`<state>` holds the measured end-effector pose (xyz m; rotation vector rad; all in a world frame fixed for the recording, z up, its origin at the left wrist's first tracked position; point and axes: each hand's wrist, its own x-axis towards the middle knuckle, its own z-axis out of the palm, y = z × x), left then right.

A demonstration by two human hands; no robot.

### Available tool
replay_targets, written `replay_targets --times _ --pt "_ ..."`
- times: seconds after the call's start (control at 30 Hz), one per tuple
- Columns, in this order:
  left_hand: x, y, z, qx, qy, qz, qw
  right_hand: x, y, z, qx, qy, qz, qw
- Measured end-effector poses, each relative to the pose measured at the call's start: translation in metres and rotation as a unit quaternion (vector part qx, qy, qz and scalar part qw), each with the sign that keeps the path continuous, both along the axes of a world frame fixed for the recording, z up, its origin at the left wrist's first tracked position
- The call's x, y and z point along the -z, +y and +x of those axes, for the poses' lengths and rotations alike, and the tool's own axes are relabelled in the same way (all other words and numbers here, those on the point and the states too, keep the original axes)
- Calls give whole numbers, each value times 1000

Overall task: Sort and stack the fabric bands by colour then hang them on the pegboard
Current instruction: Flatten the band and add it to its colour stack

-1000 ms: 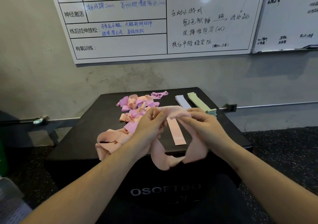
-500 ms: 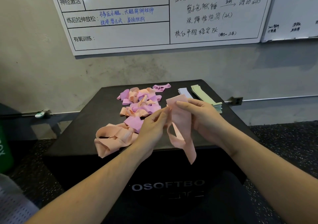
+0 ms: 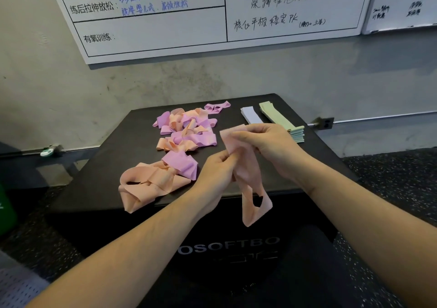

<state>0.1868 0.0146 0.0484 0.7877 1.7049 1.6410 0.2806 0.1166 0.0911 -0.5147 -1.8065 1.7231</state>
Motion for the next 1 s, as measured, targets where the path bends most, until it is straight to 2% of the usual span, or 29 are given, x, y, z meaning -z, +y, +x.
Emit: replay_targets --times 0.13,0.2,0.3,0.4,0.53,0.6,0.67,0.8,0.9,1.0 --pt "1 14 -4 -49 -85 21 995 19 14 3 95 -28 82 992" --pt "-2 20 -6 -70 -125 44 989 34 17 9 83 -34 94 991" --pt "-8 26 -9 -76 -169 96 978 59 26 22 33 -125 115 985" --pt "-9 29 -17 -86 -148 109 979 80 37 30 20 -174 116 978" --pt "-6 33 -23 -130 -107 81 982 95 50 36 99 -161 96 977" --pt "-2 35 -27 -155 -79 67 982 97 55 40 124 -146 62 979" --pt "3 38 -31 -165 -59 54 983 98 59 45 127 -116 -12 985" --pt "10 40 -39 -186 -23 25 982 93 56 54 57 -97 -92 989" --pt "17 40 -47 -205 -55 -1 977 89 50 54 -15 -5 -184 983" --pt "26 40 -53 -208 -27 -13 978 88 45 49 -33 46 -220 974"
